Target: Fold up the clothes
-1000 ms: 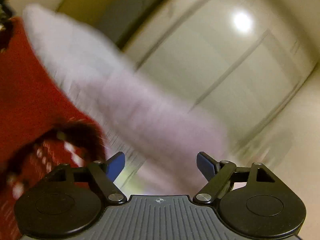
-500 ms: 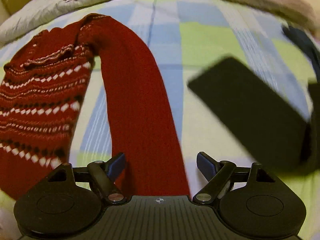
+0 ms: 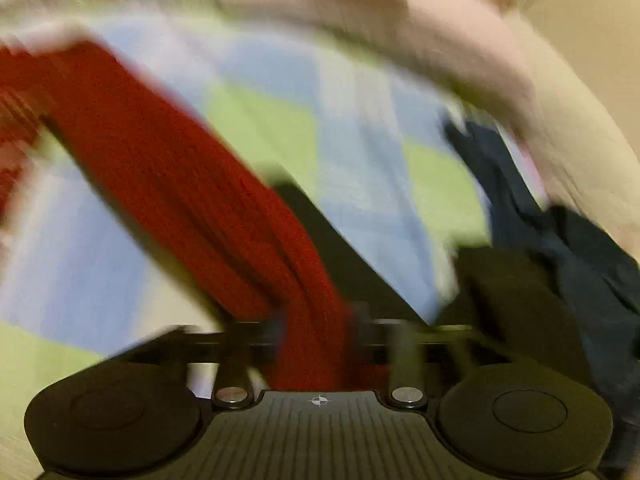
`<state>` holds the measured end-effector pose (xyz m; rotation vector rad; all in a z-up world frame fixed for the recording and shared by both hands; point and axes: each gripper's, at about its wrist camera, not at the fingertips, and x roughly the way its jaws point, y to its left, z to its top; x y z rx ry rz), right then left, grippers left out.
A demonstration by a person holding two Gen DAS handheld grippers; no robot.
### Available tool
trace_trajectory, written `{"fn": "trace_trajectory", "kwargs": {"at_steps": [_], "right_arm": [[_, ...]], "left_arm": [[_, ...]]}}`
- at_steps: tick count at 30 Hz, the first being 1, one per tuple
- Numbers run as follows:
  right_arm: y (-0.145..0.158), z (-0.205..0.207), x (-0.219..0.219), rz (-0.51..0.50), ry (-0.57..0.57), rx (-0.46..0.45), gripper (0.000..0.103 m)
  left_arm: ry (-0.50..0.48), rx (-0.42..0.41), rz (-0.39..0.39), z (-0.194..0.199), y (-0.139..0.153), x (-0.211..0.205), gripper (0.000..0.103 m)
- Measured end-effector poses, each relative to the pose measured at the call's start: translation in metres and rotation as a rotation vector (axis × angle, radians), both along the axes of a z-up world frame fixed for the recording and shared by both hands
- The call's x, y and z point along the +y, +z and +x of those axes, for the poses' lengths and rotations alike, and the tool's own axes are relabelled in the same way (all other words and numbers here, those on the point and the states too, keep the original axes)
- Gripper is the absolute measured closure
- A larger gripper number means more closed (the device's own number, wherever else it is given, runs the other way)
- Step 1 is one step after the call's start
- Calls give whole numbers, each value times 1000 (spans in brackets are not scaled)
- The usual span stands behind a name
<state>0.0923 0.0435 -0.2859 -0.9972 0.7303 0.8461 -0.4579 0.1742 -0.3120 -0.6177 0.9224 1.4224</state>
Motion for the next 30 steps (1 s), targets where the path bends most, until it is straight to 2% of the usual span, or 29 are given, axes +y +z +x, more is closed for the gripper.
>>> {"fn": "trace_trajectory", "kwargs": {"at_steps": [1,3,5,7,8,10,13,15,17,20,21,22,23,24,25,26,27,29,30], "right_arm": [[-2,2,0,-9,-30,-9,40],[3,-3,-3,52,-79,9,40],[6,-12,-2,110,-135,70,40],[2,-29,6,131,-171,140,40],[-1,-40,12,123,-170,167,40],[-3,-63,20,100,-144,197,40],[1,-97,40,84,-48,173,40],[4,-115,53,89,-1,151,40],[4,-126,68,102,19,163,40],[3,-138,96,120,27,178,40],[2,-141,106,128,32,183,40],[0,-145,116,137,38,188,40],[-1,-147,127,148,45,199,40],[-2,-149,137,162,55,213,40],[-4,-151,148,175,64,234,40],[-5,-151,160,193,71,268,40],[-5,-152,171,213,76,309,40],[-10,-150,195,272,79,478,40],[-12,-149,207,303,78,574,40]], "left_arm": [[-14,44,-6,-3,-6,-1,55],[-53,138,-20,-8,-19,-2,53],[-96,203,-34,-11,-36,3,54],[-138,236,-62,-17,-52,10,74],[-153,229,-73,-21,-57,15,94],[-150,234,-43,-31,-53,22,95],[-104,344,80,-57,-32,32,95],[-17,423,128,-89,-14,49,95],[66,531,111,-125,-9,75,94],[152,747,20,-161,-17,113,93],[171,796,0,-167,-17,122,93],[187,800,-2,-169,-13,129,93],[205,753,5,-167,-4,134,91],[223,664,15,-164,8,139,85],[234,520,32,-158,21,142,85],[241,354,52,-151,35,145,83],[231,174,59,-143,48,149,75],[160,-203,19,-118,58,165,67],[118,-364,-8,-102,57,175,67]]}}
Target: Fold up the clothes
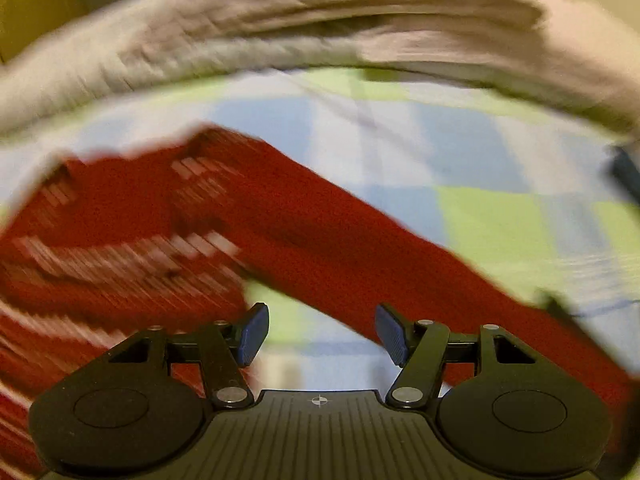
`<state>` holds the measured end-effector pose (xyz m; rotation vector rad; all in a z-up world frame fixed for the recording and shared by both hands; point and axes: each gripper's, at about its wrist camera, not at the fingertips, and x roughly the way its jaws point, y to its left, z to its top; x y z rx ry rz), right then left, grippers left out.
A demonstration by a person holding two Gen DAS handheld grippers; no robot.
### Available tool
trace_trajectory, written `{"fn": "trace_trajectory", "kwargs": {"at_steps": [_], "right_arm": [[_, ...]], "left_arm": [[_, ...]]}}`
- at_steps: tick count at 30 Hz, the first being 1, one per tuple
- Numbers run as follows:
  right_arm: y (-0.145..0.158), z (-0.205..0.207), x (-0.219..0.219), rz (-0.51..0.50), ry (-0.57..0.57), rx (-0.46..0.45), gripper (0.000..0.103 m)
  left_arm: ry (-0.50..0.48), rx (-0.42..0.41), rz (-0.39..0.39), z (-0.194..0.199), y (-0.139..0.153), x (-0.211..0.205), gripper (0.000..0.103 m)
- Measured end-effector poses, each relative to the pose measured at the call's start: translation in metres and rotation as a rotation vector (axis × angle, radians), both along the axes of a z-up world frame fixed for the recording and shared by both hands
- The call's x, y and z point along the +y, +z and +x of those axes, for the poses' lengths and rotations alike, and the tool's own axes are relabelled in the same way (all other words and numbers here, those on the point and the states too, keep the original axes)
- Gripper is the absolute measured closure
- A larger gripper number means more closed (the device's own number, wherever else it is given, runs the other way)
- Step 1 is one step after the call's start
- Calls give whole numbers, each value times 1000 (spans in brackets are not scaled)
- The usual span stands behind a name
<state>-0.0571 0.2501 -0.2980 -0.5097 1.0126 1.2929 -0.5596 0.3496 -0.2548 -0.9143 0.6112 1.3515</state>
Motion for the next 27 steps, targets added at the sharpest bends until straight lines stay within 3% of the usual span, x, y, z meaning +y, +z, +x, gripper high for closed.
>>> {"fn": "trace_trajectory", "kwargs": {"at_steps": [2,4,6,10,12,13,14,17,19,21,22,24,25,27], "right_arm": [[-5,2,24,57,12,194,40],[-19,0,49,76,27,325,41],[-35,-4,72,78,48,419,41],[-69,-16,108,6,100,435,41],[-86,-22,120,-37,122,436,41],[-91,-24,124,-52,141,451,54],[-93,-27,129,-68,176,477,96],[-88,-36,149,-104,260,479,95],[-65,-35,171,-11,304,470,95],[-32,-24,199,169,236,466,95],[-15,-18,213,258,202,463,93],[13,-3,235,369,62,422,50],[22,3,239,393,17,409,21],[34,12,235,405,-17,403,22]], "left_arm": [[-90,-251,-19,37,-9,23,67],[-179,-370,-26,78,-22,48,66],[-261,-368,-21,118,-33,71,65],[-360,-269,-58,172,-65,94,63],[-413,-245,-99,183,-82,99,71],[-446,-245,-124,187,-87,102,76],[-474,-243,-147,192,-91,106,96],[-514,-289,-172,201,-87,131,99],[-505,-329,-83,206,-69,159,99],[-418,-391,79,206,-42,195,94],[-344,-402,144,204,-28,209,88],[-211,-403,223,196,-7,233,52],[-190,-406,220,190,-2,236,52],[-186,-409,195,174,-1,228,52]]}}
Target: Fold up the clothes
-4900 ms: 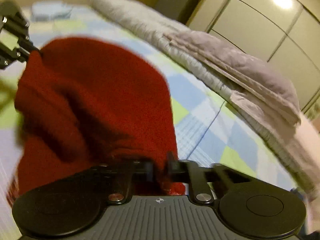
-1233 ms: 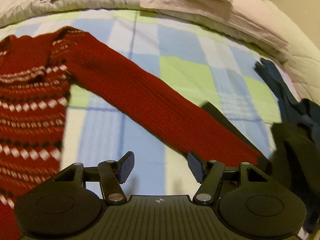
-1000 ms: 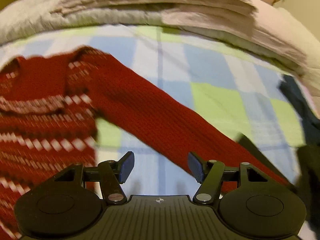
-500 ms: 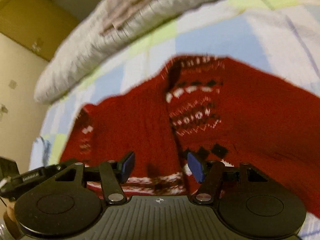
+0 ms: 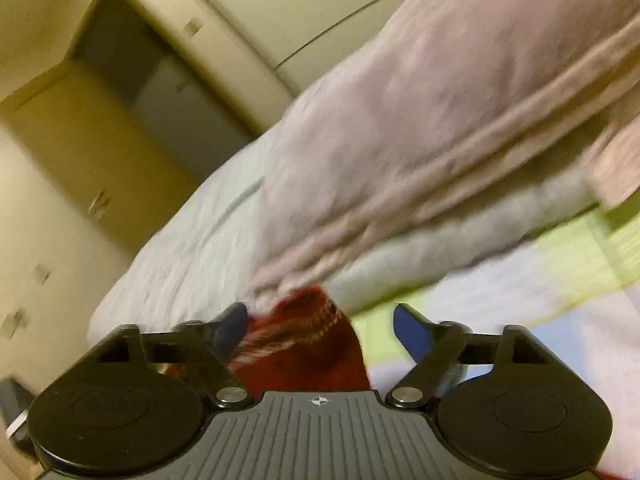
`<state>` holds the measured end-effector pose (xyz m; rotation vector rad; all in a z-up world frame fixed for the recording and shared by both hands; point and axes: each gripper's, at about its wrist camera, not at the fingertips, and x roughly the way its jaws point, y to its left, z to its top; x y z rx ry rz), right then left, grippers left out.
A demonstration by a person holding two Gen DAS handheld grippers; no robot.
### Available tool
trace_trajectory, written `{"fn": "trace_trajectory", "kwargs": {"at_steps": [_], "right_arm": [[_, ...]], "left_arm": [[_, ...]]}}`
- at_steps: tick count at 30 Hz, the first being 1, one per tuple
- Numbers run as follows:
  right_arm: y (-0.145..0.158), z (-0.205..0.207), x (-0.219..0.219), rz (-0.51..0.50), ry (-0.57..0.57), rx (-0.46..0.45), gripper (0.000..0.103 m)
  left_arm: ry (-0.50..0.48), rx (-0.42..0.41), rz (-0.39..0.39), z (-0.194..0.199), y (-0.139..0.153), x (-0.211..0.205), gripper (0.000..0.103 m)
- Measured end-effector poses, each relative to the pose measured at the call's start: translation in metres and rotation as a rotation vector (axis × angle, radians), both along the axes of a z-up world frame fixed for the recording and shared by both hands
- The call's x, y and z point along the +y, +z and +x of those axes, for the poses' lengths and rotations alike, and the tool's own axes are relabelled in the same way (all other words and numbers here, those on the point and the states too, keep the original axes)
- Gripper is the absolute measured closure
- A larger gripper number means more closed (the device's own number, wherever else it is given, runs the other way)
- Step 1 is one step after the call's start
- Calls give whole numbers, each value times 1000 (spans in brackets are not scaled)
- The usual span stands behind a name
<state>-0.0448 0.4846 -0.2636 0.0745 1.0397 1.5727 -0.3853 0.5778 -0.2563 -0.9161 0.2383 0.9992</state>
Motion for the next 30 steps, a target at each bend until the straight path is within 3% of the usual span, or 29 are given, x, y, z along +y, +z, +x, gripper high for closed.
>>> {"fn": "trace_trajectory", "kwargs": {"at_steps": [4,8,11,14,18,21,22,23,24,25,28,30], "right_arm": [[-17,-1,-57,-65,83,-7,22],[-72,2,-177,-248,76,47,22],[-92,13,-272,-380,3,158,31],[-94,19,-356,-472,-98,271,31],[-93,10,-429,-561,-166,355,32],[-96,-9,-450,-599,-114,368,33],[-97,-16,-450,-605,-87,360,40],[-98,-23,-447,-606,-64,346,57],[-99,-31,-445,-608,-40,332,71],[-100,-38,-442,-610,-17,318,96],[-72,-41,-437,-517,15,269,98],[-47,-37,-436,-466,46,213,98]], "left_arm": [[-59,80,-110,-48,-32,-62,54],[-58,138,-274,-118,-71,-170,60],[-3,117,-397,-165,-86,-255,60],[65,43,-505,-204,-104,-330,60],[96,-31,-578,-203,-117,-390,60],[64,7,-551,-185,-126,-410,61],[59,1,-543,-182,-127,-412,62],[55,-6,-538,-180,-126,-413,76],[51,-13,-533,-178,-126,-414,98],[51,-5,-497,-177,-117,-415,99],[27,64,-278,-181,-53,-424,99],[-16,170,-183,-188,-13,-434,99]]}}
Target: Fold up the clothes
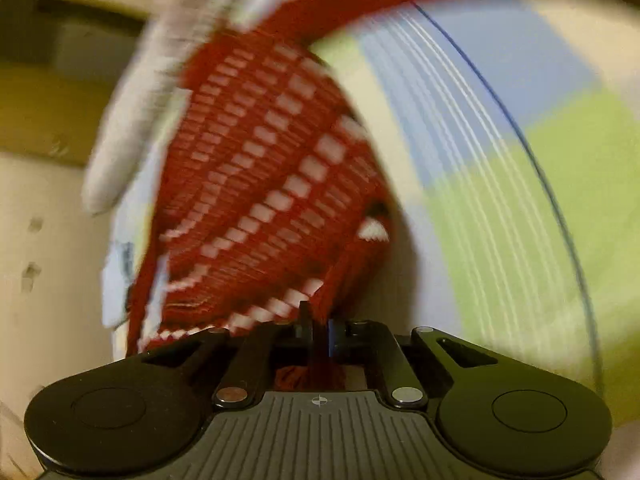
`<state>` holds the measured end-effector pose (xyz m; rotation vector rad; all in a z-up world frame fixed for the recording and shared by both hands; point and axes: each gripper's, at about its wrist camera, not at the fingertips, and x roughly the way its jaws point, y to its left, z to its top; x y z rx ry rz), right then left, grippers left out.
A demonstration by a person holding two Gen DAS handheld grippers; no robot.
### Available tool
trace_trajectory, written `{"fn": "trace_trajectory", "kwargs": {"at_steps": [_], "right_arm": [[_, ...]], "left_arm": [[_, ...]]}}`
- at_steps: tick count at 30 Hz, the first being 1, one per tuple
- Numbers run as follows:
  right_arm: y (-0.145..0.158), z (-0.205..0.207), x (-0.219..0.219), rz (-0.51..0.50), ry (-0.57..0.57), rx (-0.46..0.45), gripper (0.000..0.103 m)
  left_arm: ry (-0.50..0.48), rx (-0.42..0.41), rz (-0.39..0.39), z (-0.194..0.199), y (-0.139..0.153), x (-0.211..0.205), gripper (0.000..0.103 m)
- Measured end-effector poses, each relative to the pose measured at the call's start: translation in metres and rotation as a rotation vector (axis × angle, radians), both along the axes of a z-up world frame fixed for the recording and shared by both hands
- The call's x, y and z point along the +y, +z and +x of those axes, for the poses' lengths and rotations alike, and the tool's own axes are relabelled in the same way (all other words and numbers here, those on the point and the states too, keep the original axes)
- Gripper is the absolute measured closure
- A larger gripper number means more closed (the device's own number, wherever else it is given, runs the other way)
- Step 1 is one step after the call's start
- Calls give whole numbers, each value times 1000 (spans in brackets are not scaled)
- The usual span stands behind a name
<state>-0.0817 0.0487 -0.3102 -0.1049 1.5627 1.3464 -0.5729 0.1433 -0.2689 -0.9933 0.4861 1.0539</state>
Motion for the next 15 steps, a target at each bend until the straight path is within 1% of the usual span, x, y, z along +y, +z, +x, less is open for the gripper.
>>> {"fn": "trace_trajectory", "kwargs": {"at_steps": [2,3,5,7,8,9,10,11,12,13,14,15], "right_arm": [[11,7,-5,-50,42,-57,98],[10,9,-8,-91,52,-73,98],[-4,6,-9,-161,67,-92,98],[-19,-6,-4,-207,106,-134,98],[-22,-10,-4,-213,123,-156,98],[-23,-14,-2,-216,139,-178,97],[-24,-18,-1,-219,156,-200,94],[-23,-16,-3,-211,149,-213,74],[-19,-10,-7,-195,125,-218,62],[-15,-3,-12,-178,101,-223,42],[-12,2,-15,-155,70,-226,39],[-10,6,-17,-130,38,-218,39]], "left_arm": [[-73,146,-18,0,7,-8,98],[-101,193,-39,2,1,-10,98],[-132,233,-88,18,-27,-10,97],[-154,283,-136,35,-58,-9,95],[-150,316,-165,39,-72,-8,92],[-134,327,-183,39,-79,-10,84],[-113,308,-186,36,-81,-11,81],[-87,267,-182,32,-78,-11,73],[-53,222,-173,25,-73,-11,63],[-12,180,-162,18,-69,-10,59],[29,147,-164,13,-68,-7,54],[67,118,-174,9,-69,-3,53]]}}
